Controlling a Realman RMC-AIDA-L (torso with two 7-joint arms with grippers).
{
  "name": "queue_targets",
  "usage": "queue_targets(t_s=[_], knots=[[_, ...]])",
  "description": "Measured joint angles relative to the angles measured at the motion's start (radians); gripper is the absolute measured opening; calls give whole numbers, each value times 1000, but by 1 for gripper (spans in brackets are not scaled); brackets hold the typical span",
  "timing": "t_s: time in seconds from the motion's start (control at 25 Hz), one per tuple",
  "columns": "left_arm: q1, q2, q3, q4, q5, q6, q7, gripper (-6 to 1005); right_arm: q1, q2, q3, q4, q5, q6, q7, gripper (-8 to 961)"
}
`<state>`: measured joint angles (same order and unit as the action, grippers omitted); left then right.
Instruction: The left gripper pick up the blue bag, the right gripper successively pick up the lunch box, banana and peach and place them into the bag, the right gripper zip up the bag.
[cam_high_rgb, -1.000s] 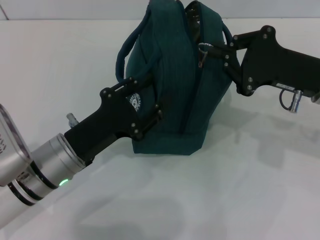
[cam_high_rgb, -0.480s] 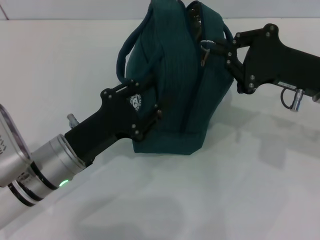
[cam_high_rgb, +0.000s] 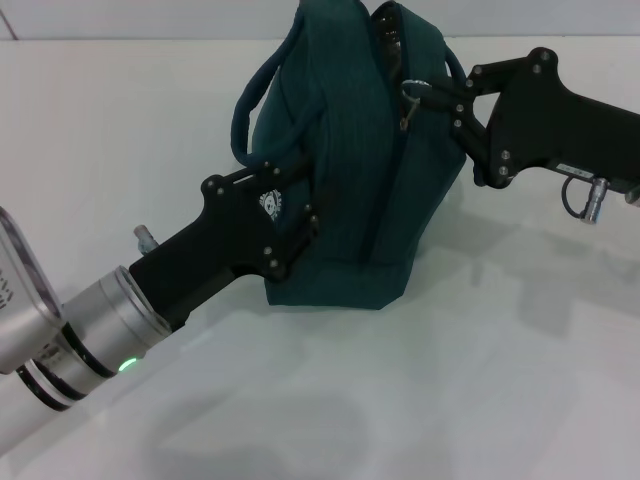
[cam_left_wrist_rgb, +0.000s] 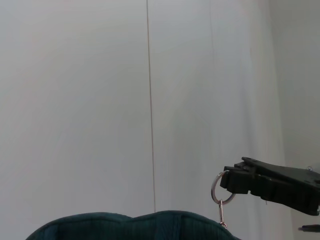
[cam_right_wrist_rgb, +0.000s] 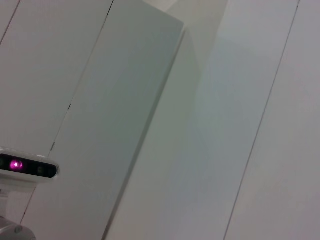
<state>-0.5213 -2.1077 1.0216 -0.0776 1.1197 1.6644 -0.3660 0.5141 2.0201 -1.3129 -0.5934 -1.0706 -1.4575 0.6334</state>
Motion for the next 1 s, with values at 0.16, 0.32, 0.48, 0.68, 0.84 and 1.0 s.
queue_targets(t_s=[0.16,0.32,0.48,0.68,0.84,1.0], knots=[[-2,0,0,1,1,0,0,311,1,0,0,0,0,2,0,22],[-19,0,0,-9,-4,-1,-1,286,3,0,0,0,0,1,0,22],[-39,0,0,-18,-2,-4,-1,261,4,-1,0,0,0,0,0,22],[-57,0,0,-32,-7,-14,1,229,5,0,0,0,0,-1,0,22],[-55,0,-3,-32,-8,-15,1,204,0,0,0,0,0,-1,0,22],[-43,0,-23,-32,-4,-15,1,179,-1,0,0,0,0,-1,0,22]])
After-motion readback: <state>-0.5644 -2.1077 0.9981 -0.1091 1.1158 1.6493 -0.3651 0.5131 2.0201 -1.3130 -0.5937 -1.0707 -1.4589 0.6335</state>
